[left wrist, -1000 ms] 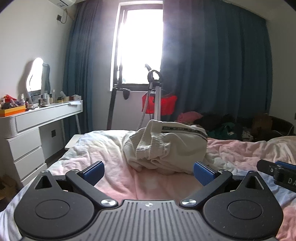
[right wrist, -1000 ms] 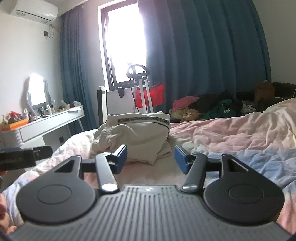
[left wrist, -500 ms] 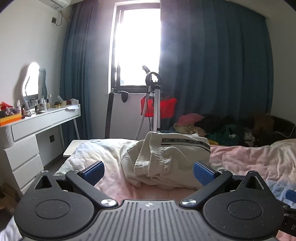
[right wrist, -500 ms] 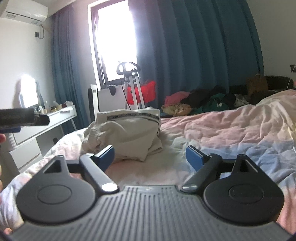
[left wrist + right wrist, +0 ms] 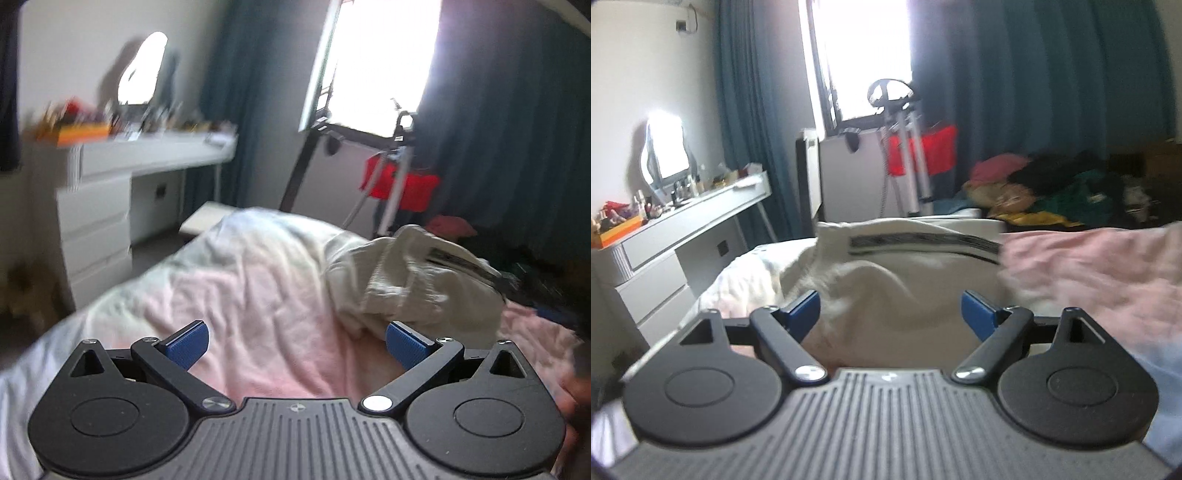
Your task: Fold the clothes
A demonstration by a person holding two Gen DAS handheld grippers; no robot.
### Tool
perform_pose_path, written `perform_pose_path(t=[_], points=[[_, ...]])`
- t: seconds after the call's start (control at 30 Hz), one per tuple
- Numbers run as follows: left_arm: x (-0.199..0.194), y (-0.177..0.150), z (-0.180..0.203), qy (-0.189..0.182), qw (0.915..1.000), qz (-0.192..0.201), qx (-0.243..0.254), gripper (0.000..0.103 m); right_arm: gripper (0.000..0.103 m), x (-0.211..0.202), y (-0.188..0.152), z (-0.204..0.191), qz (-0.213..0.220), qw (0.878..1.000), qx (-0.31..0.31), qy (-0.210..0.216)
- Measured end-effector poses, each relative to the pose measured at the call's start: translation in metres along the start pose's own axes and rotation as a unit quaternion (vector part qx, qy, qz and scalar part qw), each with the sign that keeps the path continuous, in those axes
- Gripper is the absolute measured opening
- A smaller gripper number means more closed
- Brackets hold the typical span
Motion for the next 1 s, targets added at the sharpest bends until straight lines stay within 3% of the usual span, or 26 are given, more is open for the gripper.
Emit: perform_pose_path(t=[0.2,0.37,0.43,0.5,0.57,0.73,0.8,1.0], points=[[0.047,-0.011,-0.009,0.024,0.9988,-0.035,-0.022,0.103,0.085,0.119,0.024,-0.015,-0.031,0.999,0.003,-0.013],[0.068,-0.019,-0.012,0.045,0.9981,-0.036,-0.021,0.103,0.086,0.17,0.022,-0.02,-0.049,0.998,-0.003,-0.049],[0.067,-0.019,-0.011,0.04,0.9983,-0.033,-0.024,0.103,0.08,0.177,0.022,-0.023,-0.046,0.995,-0.03,-0.079],[0.065,-0.019,-0.01,0.033,0.9986,-0.03,-0.028,0.103,0.06,0.178,0.024,-0.024,-0.05,0.993,-0.04,-0.102],[0.064,-0.019,-0.009,0.026,0.9988,-0.028,-0.032,0.102,0.04,0.169,0.03,-0.022,-0.046,0.992,-0.021,-0.113],[0.059,-0.018,-0.007,0.007,0.9989,-0.021,-0.041,0.101,0.026,0.11,0.056,-0.028,-0.007,0.989,-0.053,-0.14],[0.052,-0.017,-0.005,-0.008,0.9985,-0.022,-0.049,0.101,0.014,0.07,0.063,-0.03,0.008,0.987,-0.06,-0.147],[0.025,-0.009,-0.01,-0.051,0.9967,-0.004,-0.064,0.102,0.012,-0.045,0.06,-0.02,0.016,0.985,-0.075,-0.155]])
Point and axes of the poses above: each gripper's, at about its wrist camera, not at the fingertips, and x roughly the way its jaws point, z to its right, y to its top, the point moved 6 cm from there along x, roughly the way its jaws point, and after that the axes turned 12 degrees about y, right-handed, at the moved point
